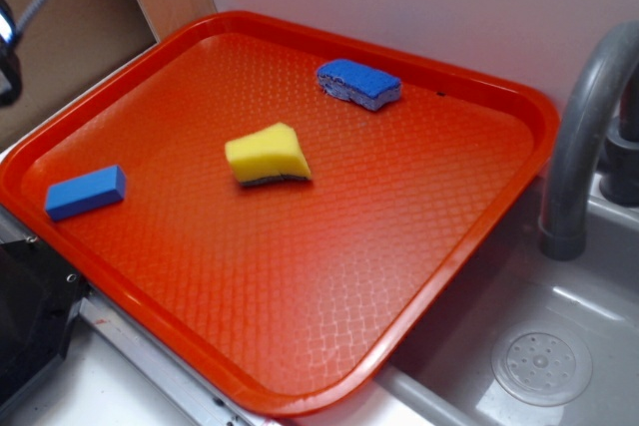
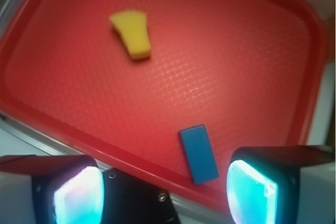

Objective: Grab the blue block.

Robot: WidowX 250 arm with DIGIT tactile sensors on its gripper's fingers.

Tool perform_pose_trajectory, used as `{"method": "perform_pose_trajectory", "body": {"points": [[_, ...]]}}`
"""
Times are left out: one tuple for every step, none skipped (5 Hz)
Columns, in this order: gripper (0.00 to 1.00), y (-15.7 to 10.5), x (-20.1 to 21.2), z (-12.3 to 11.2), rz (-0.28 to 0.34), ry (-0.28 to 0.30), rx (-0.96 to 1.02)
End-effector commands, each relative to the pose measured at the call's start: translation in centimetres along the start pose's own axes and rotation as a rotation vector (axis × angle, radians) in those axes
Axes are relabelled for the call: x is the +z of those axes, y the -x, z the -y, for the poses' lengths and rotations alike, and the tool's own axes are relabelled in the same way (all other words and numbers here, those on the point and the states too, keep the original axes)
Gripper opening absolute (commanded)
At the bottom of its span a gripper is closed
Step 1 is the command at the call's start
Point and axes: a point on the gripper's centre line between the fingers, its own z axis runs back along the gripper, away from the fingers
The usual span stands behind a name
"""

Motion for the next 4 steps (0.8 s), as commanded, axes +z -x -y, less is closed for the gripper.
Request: {"method": "perform_pose_trajectory", "body": {"points": [[1.0,0.3,-4.0,-2.8,-0.032,0.045,-0.029],[1.0,0.9,-6.0,-3.2,-0.084,0.033,-0.052],[1.0,1.3,-7.6,-3.6,-0.117,0.033,-0.071],[1.0,1.9,-9.5,-3.9,-0.159,0.043,-0.089]]}}
